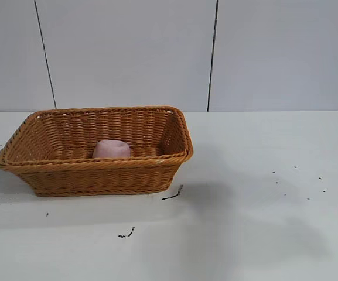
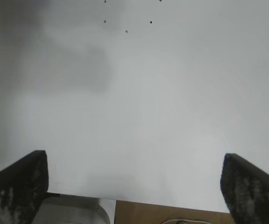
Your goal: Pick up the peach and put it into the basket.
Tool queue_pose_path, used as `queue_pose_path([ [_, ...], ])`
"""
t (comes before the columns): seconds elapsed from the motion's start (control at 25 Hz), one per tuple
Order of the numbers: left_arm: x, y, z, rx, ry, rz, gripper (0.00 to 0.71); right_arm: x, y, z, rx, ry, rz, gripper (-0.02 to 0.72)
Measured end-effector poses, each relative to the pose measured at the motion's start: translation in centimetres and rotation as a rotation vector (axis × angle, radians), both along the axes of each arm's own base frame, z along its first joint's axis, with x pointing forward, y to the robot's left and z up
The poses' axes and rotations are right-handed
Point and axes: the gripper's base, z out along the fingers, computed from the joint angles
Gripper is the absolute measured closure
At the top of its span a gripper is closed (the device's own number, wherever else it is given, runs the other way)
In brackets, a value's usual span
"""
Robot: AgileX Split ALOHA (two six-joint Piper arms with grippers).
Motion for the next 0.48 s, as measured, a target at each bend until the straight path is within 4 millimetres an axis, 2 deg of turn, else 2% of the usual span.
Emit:
queue_pose_path([
  [0.16,0.0,0.0,0.0,0.0,0.0,0.0,0.018,-3.5,-0.2,-1.6,0.004,-0.144,0.003,0.014],
  [0.28,0.0,0.0,0.0,0.0,0.0,0.0,0.018,-5.6,-0.3,-1.5,0.009,-0.267,0.002,0.014],
  [0.48,0.0,0.0,0.0,0.0,0.0,0.0,0.018,-7.7,-0.4,-1.4,0.016,-0.4,0.002,0.014],
])
